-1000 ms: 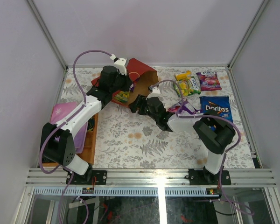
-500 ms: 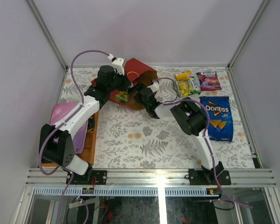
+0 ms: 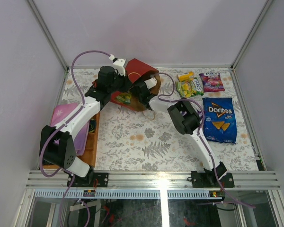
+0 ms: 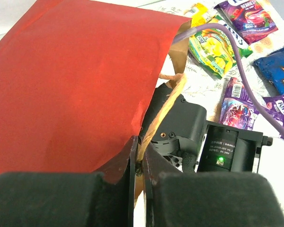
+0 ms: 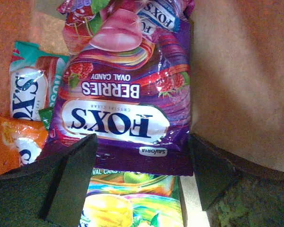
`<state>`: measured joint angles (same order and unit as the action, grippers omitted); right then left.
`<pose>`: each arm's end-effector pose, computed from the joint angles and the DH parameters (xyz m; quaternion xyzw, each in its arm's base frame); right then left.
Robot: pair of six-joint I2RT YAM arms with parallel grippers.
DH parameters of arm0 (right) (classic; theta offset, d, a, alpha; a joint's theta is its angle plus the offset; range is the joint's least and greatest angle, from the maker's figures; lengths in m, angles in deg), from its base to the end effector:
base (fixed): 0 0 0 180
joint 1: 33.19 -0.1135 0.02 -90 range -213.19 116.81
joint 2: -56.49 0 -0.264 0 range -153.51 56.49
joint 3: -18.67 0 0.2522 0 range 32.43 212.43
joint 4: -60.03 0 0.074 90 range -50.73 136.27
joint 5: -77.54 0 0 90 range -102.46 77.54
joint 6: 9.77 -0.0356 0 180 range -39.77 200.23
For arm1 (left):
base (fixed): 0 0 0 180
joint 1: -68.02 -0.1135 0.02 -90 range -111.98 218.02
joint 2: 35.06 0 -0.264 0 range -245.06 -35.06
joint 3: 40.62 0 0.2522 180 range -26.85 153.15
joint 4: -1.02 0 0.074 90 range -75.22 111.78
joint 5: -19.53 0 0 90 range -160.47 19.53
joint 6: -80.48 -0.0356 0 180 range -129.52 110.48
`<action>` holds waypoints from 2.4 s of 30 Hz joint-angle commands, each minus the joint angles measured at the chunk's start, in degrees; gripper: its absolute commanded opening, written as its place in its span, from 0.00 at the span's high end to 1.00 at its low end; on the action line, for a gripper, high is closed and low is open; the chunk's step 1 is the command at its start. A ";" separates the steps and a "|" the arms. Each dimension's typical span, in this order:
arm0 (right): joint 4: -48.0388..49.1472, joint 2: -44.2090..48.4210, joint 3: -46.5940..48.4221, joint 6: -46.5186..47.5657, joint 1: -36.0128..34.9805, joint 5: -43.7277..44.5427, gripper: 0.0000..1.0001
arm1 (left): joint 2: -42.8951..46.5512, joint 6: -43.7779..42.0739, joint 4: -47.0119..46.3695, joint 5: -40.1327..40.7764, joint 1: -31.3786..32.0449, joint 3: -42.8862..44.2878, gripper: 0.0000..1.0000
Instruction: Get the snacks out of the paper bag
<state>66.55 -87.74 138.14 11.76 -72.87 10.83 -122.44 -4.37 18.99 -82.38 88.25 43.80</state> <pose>0.4435 0.3496 0.1288 0.3119 0.7392 0.3689 0.4692 0.3366 -0.1319 0.3253 0.1658 0.8045 -0.2072 0.5313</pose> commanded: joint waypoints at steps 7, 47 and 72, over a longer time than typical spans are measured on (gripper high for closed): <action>-0.19 -2.37 3.46 -1.46 0.24 -4.41 0.64 | -0.54 -1.58 0.58 -0.88 -1.06 -0.42 0.95; -9.97 72.79 -54.81 40.75 -5.38 7.63 0.39 | -3.12 0.74 1.95 1.35 -2.08 1.15 0.95; 11.65 44.40 -65.74 28.75 9.91 -37.82 0.31 | -3.23 -1.23 3.35 3.72 -2.21 0.99 0.95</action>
<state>70.31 -40.26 72.81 43.82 -63.54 -19.95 -125.43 -4.20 22.25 -80.23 86.61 43.78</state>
